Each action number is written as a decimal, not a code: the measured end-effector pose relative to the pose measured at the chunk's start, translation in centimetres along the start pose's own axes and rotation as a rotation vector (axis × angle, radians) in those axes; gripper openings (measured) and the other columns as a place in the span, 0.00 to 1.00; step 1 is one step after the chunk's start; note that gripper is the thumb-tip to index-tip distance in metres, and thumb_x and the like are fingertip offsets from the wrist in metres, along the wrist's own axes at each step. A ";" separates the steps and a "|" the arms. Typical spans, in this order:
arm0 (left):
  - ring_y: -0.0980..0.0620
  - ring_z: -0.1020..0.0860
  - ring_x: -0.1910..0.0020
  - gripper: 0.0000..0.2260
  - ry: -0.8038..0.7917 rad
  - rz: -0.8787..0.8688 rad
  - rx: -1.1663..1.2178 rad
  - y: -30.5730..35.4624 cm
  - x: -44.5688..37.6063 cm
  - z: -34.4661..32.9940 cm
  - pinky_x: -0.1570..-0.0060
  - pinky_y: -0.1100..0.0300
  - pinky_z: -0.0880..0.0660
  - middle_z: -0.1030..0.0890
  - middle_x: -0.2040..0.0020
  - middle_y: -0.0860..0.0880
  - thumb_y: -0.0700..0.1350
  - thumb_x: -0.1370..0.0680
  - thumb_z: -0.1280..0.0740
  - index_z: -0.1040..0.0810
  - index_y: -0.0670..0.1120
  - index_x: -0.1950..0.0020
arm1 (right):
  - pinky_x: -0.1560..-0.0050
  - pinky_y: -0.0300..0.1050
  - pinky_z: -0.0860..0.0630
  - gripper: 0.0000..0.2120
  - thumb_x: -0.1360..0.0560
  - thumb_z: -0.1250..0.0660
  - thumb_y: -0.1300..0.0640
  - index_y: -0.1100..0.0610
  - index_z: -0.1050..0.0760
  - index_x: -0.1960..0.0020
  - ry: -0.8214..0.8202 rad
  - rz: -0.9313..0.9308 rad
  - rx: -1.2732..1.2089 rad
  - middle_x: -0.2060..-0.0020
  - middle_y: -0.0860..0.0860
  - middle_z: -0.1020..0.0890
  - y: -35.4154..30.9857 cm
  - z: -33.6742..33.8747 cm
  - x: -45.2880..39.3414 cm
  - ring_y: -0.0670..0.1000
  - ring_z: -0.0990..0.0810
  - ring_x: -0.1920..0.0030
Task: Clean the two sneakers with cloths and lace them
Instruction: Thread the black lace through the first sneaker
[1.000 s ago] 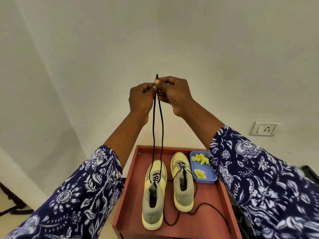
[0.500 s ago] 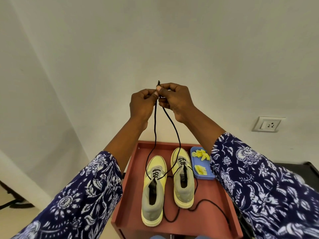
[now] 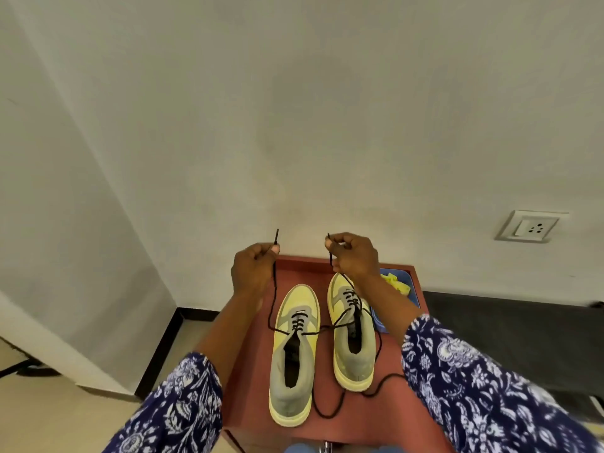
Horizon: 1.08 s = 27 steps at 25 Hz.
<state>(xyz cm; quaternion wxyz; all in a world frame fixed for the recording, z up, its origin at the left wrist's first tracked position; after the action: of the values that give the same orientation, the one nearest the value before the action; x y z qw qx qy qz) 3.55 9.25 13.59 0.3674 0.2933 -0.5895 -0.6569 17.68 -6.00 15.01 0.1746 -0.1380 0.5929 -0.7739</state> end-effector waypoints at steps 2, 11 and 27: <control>0.48 0.24 0.58 0.04 0.043 0.071 -0.048 -4.1 0.1 0.4 0.52 0.52 0.26 0.18 0.58 0.43 0.46 0.25 0.33 0.19 0.48 0.57 | 0.61 0.51 0.24 0.06 0.25 0.34 0.59 0.52 0.22 0.60 0.016 -0.030 0.020 0.75 0.50 0.24 3.4 -0.8 0.1 0.53 0.25 0.73; 0.48 0.23 0.55 0.10 0.113 0.291 0.073 -14.5 1.2 0.4 0.52 0.55 0.25 0.21 0.54 0.46 0.44 0.20 0.41 0.28 0.44 0.40 | 0.47 0.48 0.26 0.25 0.23 0.41 0.63 0.55 0.42 0.27 -0.075 -0.221 0.099 0.44 0.53 0.23 13.3 -4.8 3.1 0.53 0.23 0.46; 0.47 0.25 0.63 0.17 -0.053 0.617 -0.298 -19.6 3.0 -2.4 0.61 0.56 0.27 0.24 0.66 0.44 0.54 0.25 0.33 0.26 0.42 0.66 | 0.72 0.44 0.32 0.07 0.23 0.37 0.56 0.57 0.32 0.58 0.092 -0.534 -0.255 0.72 0.51 0.29 17.8 -6.9 9.2 0.49 0.31 0.75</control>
<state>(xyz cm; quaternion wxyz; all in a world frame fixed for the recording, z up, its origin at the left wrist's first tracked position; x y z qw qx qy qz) 1.13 6.07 -5.96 0.5720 0.0270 -0.5574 -0.6011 8.38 -8.22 -3.92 -0.0810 -0.2748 0.6353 -0.7172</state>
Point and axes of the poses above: each hand's wrist, its own x-axis away from the middle knuckle, its own z-axis out of the back of the hand, y = z × x, the point moved 7 cm from there along -x, towards the middle knuckle
